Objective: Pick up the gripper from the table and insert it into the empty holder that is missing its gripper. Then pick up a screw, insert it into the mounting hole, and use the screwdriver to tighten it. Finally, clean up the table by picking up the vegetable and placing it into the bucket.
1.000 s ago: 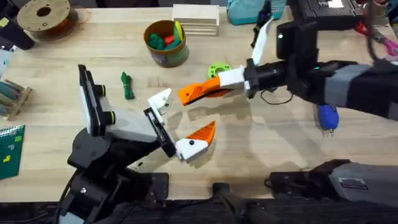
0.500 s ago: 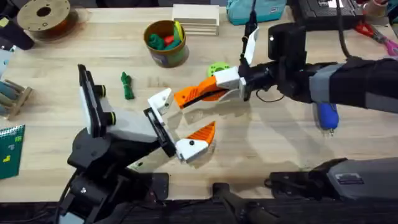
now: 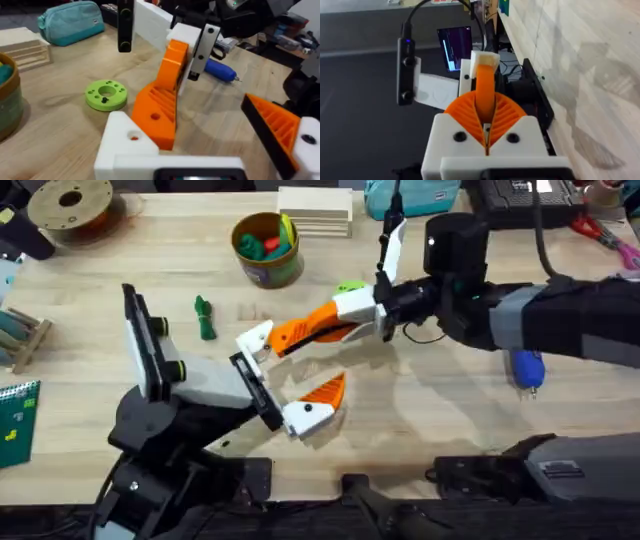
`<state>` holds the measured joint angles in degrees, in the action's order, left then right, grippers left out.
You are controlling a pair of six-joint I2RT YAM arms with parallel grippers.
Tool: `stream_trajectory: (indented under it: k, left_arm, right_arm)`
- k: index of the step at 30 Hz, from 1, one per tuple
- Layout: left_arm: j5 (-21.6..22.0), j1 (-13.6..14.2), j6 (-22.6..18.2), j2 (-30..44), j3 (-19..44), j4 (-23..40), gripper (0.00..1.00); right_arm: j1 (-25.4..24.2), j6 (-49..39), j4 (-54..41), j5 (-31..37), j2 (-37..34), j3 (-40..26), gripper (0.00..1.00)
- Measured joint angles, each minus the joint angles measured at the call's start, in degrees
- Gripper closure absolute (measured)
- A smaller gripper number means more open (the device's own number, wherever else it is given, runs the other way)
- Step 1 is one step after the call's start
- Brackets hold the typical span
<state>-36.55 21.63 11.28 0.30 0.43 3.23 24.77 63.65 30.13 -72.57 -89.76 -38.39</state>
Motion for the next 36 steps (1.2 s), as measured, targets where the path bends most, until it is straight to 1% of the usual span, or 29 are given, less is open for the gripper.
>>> stream_trajectory:
  k: [9,14,20,25,31,36]
  left_arm:
    - [0.4,-0.1,-0.3,0.0,0.0,0.0,0.014]
    - [0.1,0.0,1.2,0.2,0.0,0.2,0.014]
    - [0.4,0.0,2.7,0.8,0.0,0.3,0.014]
    - [1.4,-0.2,2.8,0.8,0.0,0.2,0.014]
    - [3.2,-0.8,2.6,0.8,0.0,0.2,0.014]
    - [3.8,-1.0,2.4,0.9,0.0,0.2,0.013]
  right_arm:
    - [0.6,4.0,2.0,2.3,-0.9,0.0,0.983]
    - [2.4,5.7,3.8,3.6,-4.0,-0.4,0.985]
    - [4.3,7.3,4.2,3.1,-7.6,-3.2,0.985]
    - [5.6,7.5,4.0,2.8,-9.8,-5.9,0.985]
    - [6.3,7.9,4.2,2.3,-12.8,-8.8,0.985]
    - [6.4,8.4,4.4,0.9,-14.5,-10.2,0.985]
